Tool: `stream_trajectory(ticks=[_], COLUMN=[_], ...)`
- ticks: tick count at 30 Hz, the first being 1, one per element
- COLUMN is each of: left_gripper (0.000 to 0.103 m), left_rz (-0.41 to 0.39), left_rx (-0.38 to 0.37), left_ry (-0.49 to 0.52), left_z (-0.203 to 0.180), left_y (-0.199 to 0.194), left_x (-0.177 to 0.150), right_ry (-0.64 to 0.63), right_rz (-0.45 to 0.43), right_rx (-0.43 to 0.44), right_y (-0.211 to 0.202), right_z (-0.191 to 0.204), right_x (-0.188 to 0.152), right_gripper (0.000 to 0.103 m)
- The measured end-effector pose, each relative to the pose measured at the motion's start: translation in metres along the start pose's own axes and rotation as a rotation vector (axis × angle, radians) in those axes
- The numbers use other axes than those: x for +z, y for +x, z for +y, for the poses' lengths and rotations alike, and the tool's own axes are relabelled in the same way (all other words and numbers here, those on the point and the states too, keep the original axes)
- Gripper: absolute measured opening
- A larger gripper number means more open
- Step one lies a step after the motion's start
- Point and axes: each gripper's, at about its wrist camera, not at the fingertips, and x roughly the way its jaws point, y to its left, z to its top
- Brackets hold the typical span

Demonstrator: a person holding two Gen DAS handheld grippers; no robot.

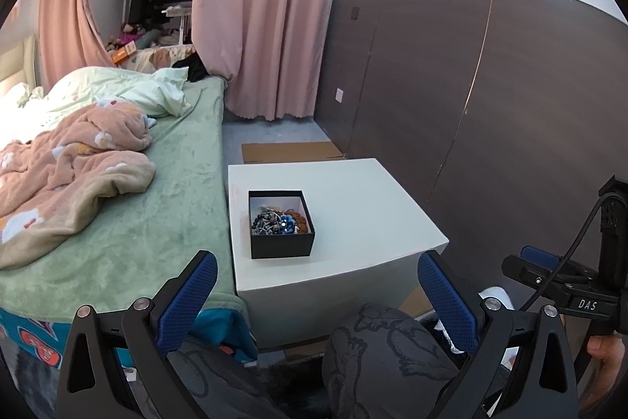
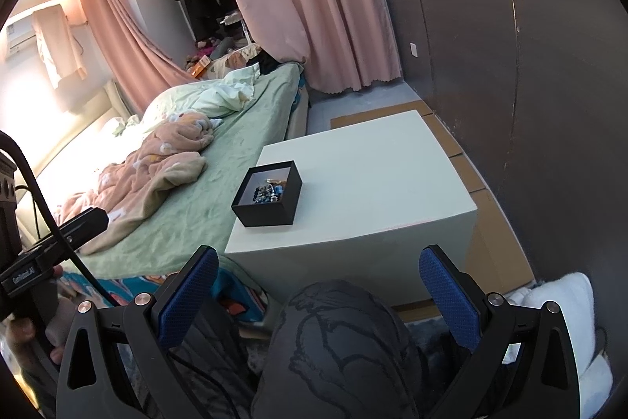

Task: Organize jewelry

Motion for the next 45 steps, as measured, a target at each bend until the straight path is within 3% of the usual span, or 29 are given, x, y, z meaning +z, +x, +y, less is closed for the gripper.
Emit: stream_trajectory(ticks=[45], left_gripper=[0.102], left_rz=[-0.003], left_rx=[0.003], left_ry=[0.002], left_z=[-0.0025], left_y=[-0.0084], left_x=[0.004], right_ry=[0.001], right_rz=[-0.005], right_rx=[-0.009], right_y=[-0.0054], right_z=[-0.0017], right_x=[0.0002], right_gripper=[0.103])
